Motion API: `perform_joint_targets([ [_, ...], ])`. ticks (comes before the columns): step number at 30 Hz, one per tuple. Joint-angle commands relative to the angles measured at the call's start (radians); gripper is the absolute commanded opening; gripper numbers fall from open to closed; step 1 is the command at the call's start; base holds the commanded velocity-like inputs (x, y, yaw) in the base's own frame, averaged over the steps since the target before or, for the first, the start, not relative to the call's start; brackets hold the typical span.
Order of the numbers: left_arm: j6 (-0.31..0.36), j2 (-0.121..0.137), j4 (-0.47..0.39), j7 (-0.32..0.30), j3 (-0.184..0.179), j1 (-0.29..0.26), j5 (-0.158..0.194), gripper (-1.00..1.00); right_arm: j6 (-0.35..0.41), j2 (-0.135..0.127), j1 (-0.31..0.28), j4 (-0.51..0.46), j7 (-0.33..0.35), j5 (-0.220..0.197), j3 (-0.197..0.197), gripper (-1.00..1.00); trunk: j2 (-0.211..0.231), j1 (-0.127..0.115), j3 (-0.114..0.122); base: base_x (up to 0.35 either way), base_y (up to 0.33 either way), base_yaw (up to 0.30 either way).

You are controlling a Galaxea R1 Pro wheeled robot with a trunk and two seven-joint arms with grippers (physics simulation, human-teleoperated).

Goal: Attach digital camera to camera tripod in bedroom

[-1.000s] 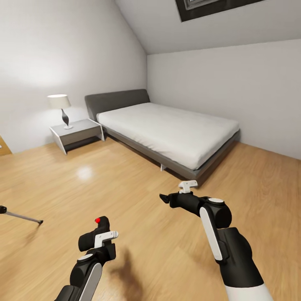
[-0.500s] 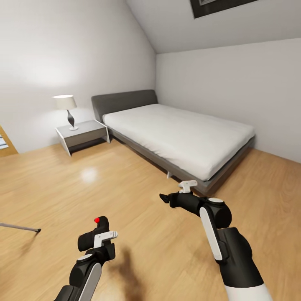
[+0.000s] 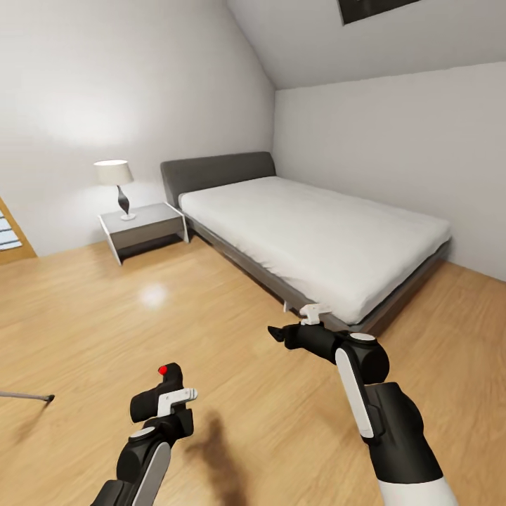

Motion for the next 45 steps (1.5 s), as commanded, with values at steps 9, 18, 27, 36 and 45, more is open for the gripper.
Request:
perform_joint_targets([
  [9, 0.003, 0.001, -0.001, 0.009, 0.000, -0.001, 0.007, -1.00, 0.006, 0.000, -0.001, -0.001, -0.003, -0.007, 0.001, 1.00, 0.000, 0.000, 0.001, 0.307, -0.147, 0.125],
  [18, 0.004, 0.002, -0.001, 0.009, 0.000, -0.001, 0.007, -1.00, 0.006, 0.000, -0.001, -0.001, -0.003, -0.006, 0.003, 1.00, 0.000, 0.000, 0.005, 0.323, -0.111, 0.252],
  [27, 0.004, 0.002, -0.001, 0.009, 0.000, -0.001, 0.007, -1.00, 0.005, 0.000, -0.001, -0.001, -0.003, -0.005, 0.005, 1.00, 0.000, 0.000, 0.009, 0.332, -0.037, 0.274],
  [36, 0.003, 0.002, -0.001, 0.009, 0.001, 0.000, 0.007, -1.00, 0.005, 0.000, -0.001, -0.001, -0.004, -0.003, 0.007, 1.00, 0.000, 0.000, 0.013, 0.338, -0.005, 0.279],
  [45, 0.003, 0.003, -0.001, 0.009, 0.001, 0.000, 0.007, -1.00, 0.005, 0.000, -0.001, -0.001, -0.004, -0.002, 0.006, 1.00, 0.000, 0.000, 0.017, 0.339, -0.002, 0.282],
])
